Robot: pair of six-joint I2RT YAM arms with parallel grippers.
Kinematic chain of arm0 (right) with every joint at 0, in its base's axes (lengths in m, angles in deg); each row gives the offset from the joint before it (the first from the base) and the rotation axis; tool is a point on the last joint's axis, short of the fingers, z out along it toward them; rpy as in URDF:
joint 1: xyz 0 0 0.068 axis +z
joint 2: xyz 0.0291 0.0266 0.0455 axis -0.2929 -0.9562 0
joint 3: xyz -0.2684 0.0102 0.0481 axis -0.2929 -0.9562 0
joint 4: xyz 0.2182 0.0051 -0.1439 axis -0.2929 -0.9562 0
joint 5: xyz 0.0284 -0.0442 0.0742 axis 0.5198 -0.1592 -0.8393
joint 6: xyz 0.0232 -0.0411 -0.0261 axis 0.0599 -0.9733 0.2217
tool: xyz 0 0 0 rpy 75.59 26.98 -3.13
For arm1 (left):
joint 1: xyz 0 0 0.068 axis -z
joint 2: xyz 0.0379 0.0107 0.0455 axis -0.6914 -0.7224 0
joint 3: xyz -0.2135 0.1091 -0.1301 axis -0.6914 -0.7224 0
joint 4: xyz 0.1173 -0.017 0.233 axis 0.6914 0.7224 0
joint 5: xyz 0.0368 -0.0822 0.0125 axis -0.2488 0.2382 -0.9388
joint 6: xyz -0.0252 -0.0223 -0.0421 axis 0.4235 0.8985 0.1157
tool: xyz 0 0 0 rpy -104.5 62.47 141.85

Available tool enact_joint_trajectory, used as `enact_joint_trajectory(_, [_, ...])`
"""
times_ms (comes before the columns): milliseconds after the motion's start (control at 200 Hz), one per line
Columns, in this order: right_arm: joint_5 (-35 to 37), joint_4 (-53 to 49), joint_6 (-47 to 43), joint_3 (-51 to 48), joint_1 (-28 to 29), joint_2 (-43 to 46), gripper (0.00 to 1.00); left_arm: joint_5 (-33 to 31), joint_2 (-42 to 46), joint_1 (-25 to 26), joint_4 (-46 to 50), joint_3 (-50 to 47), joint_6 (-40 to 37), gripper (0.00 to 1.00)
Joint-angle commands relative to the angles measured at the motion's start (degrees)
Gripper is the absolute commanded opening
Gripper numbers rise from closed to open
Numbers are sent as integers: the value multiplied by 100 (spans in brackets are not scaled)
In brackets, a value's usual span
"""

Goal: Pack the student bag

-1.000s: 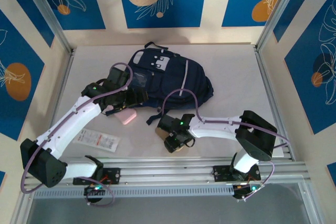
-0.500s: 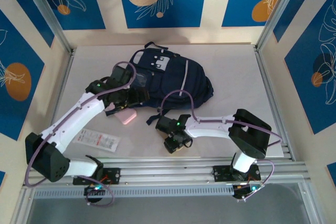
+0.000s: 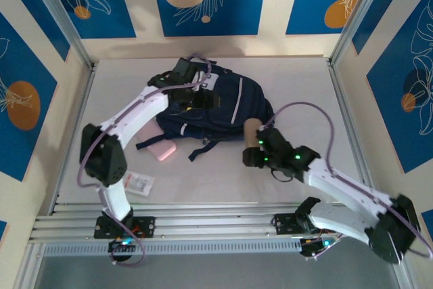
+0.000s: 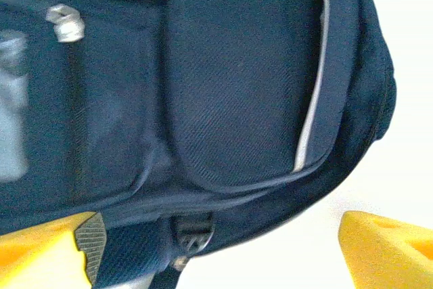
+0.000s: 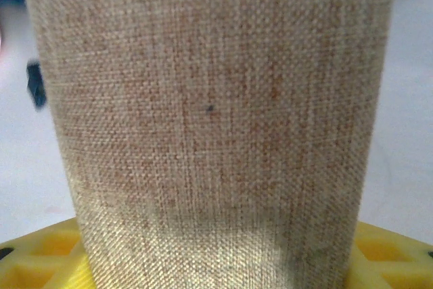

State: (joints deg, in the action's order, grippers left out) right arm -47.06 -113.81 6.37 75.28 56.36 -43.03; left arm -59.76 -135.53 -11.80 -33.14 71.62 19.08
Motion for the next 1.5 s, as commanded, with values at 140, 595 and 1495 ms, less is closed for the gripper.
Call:
enact_joint_trajectory(140, [150,-336,231,-294,-1043,1202,51,678,-1290,140,-279,1183,-253,85])
enact_joint_trajectory(595, [-540,-65,95,-600,-1716,1281,51,661,-2828,708,-155,2699,-424,67])
enact_joint_trajectory(1495, [183,-508,323,105,-1926,1434,54,523,-1975,518,882,3490,-1009,0])
